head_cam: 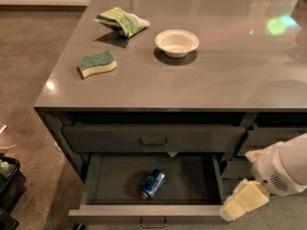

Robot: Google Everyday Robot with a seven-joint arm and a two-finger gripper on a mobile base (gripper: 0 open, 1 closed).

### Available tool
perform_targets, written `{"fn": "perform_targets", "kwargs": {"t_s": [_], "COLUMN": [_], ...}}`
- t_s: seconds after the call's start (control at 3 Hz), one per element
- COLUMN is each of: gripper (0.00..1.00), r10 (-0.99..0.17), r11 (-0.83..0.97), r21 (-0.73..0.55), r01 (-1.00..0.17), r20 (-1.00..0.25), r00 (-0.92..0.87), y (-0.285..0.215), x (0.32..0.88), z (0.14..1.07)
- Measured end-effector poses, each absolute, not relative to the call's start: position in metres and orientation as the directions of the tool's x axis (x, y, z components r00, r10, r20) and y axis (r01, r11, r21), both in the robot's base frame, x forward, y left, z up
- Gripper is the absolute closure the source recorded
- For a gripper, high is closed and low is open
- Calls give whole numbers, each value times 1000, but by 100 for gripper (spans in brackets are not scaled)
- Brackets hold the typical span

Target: Pick pepsi can from middle drawer and place on counter

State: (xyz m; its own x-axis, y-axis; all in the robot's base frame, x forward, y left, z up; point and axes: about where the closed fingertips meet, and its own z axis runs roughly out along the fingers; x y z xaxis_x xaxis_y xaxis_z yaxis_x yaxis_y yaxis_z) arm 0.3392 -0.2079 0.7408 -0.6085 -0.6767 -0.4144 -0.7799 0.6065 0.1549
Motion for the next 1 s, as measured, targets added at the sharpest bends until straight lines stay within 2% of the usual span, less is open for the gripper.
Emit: {"fn": "perform_targets", "kwargs": {"t_s": [0.33, 0.67, 1.0], "gripper": [0, 0, 0], "r10": [-627, -601, -590], "r11": [616, 573, 586], "r21": [251, 306, 292], "r01": [-747, -760, -756], "r20": [-419, -473, -487], "r00": [-657, -644, -644], "y": [-186, -141, -139], "x": [322, 326, 334], "z": [687, 631, 625]}}
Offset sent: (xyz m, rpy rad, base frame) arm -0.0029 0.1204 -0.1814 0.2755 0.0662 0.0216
